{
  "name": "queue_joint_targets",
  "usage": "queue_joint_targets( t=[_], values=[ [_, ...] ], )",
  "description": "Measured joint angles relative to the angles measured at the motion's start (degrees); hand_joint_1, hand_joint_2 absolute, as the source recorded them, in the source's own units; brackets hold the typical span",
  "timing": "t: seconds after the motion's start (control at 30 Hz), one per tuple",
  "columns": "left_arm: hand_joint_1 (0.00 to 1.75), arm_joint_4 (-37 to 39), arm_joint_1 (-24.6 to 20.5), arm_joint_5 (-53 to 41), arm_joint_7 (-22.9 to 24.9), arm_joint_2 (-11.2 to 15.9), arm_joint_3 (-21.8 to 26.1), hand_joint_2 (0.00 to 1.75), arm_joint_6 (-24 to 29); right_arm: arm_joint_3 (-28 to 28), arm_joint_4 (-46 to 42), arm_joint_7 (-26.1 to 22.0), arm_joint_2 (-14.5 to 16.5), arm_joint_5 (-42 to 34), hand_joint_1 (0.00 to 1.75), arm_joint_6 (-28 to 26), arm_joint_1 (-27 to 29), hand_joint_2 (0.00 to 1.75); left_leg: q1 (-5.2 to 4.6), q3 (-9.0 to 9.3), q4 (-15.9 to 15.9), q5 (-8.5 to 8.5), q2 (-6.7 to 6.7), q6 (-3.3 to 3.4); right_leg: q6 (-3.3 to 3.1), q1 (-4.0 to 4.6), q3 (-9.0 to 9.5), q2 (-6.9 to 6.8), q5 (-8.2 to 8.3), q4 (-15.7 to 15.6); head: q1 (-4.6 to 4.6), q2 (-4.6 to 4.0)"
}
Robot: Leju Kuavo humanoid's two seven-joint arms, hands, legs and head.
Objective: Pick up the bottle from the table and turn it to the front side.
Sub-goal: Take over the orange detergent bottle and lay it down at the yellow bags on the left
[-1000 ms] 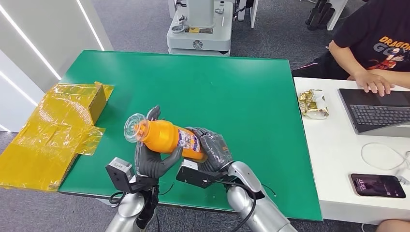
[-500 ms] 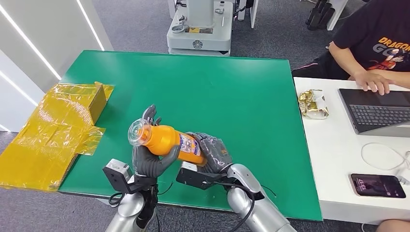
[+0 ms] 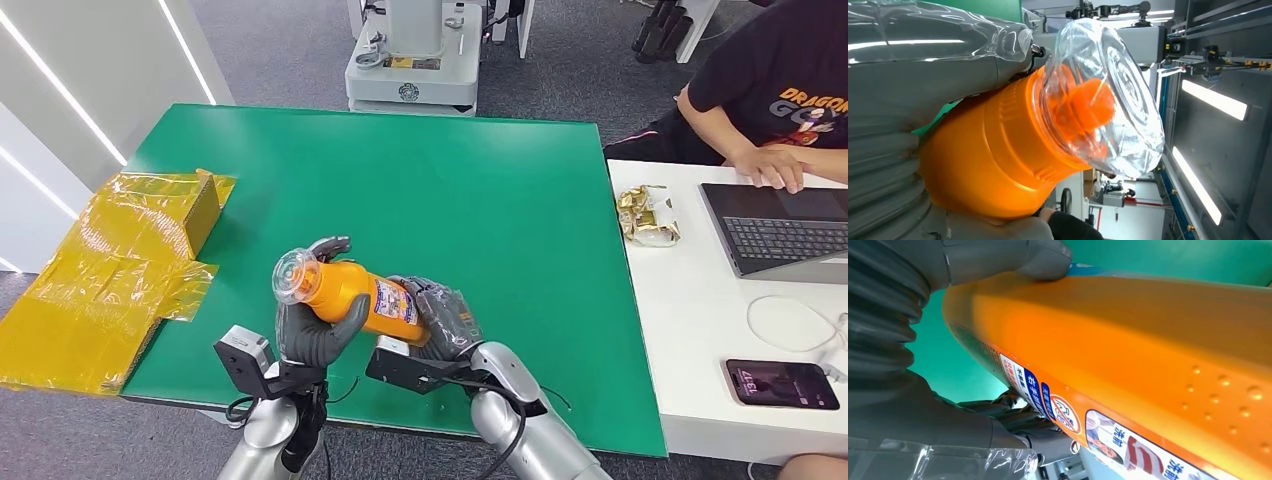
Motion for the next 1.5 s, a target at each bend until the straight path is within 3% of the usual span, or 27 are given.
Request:
queue_joint_targets(
  t=[0.47, 0.5, 0.53, 0.63, 0.67, 0.93, 1.2, 1.5],
  values=[
    [1.75, 0.1, -0.1, 0.3, -1.7, -0.3, 0.0, 1.75, 0.1, 0.0, -1.1, -3.7, -0.2, -1.3, 1.75, -3.4, 1.2, 1.75, 0.0, -0.01, 0.0, 0.0, -0.01, 0.0, 0.0, 0.0, 0.01, -0.01, 0.0, 0.0, 0.0, 0.0],
    [1.75, 0.1, -0.1, 0.3, -1.7, -0.3, 0.0, 1.75, 0.1, 0.0, -1.3, -4.1, -0.3, -1.6, 1.67, -3.9, 1.3, 1.75, 0.0, -0.01, 0.0, 0.0, -0.01, 0.0, 0.0, 0.0, 0.02, -0.01, 0.0, 0.0, 0.0, 0.0],
    [1.75, 0.1, -0.1, 0.4, -1.7, -0.3, 0.0, 1.75, 0.1, 0.0, -1.4, -4.5, -0.3, -1.8, 1.43, -4.3, 1.5, 1.75, 0.0, -0.01, 0.0, 0.0, -0.01, 0.0, 0.0, 0.0, 0.02, -0.01, 0.0, 0.0, 0.0, 0.0],
    [1.75, 0.0, -0.1, 0.6, -1.8, -0.3, 0.0, 1.75, 0.2, 0.0, -2.2, -5.5, -0.5, -3.0, 0.22, -5.3, 1.9, 1.75, 0.0, -0.01, 0.0, 0.0, -0.01, 0.0, 0.0, 0.0, 0.02, -0.01, 0.0, 0.0, 0.01, 0.0],
    [1.75, -0.1, -0.1, 0.7, -1.9, -0.4, -0.1, 1.75, 0.3, -0.1, -2.6, -5.9, -0.5, -3.6, 0.03, -5.6, 2.1, 1.75, 0.0, -0.01, 0.0, 0.0, -0.02, 0.0, 0.0, 0.0, 0.02, -0.01, 0.0, 0.0, 0.02, 0.0],
    [1.75, 0.1, 0.3, 1.4, -1.6, -0.2, 0.2, 1.75, 1.8, -0.3, -10.3, -9.6, -0.4, -9.2, 0.0, -8.2, 4.1, 1.75, 0.01, -0.02, 0.0, 0.0, 0.03, 0.0, 0.0, 0.0, -0.05, 0.05, -0.01, 0.0, 0.0, 0.0],
    [1.75, 0.2, 0.5, 0.8, -3.4, 0.6, 0.4, 1.75, 6.0, -0.3, -17.2, -14.7, -0.4, -19.7, 0.0, -7.7, 6.7, 1.75, 0.01, -0.02, 0.0, 0.0, 0.03, 0.0, 0.0, 0.0, -0.04, 0.05, -0.01, 0.0, 0.01, 0.0],
    [1.75, -0.3, 0.5, -2.4, -4.1, 2.3, 0.8, 1.75, 10.2, 0.6, -23.2, -17.9, -0.4, -25.1, 0.0, -7.9, 8.4, 1.75, 0.01, -0.02, 0.0, 0.0, 0.03, 0.0, 0.0, 0.0, -0.04, 0.05, -0.01, 0.0, -0.01, 0.0]
  ],
)
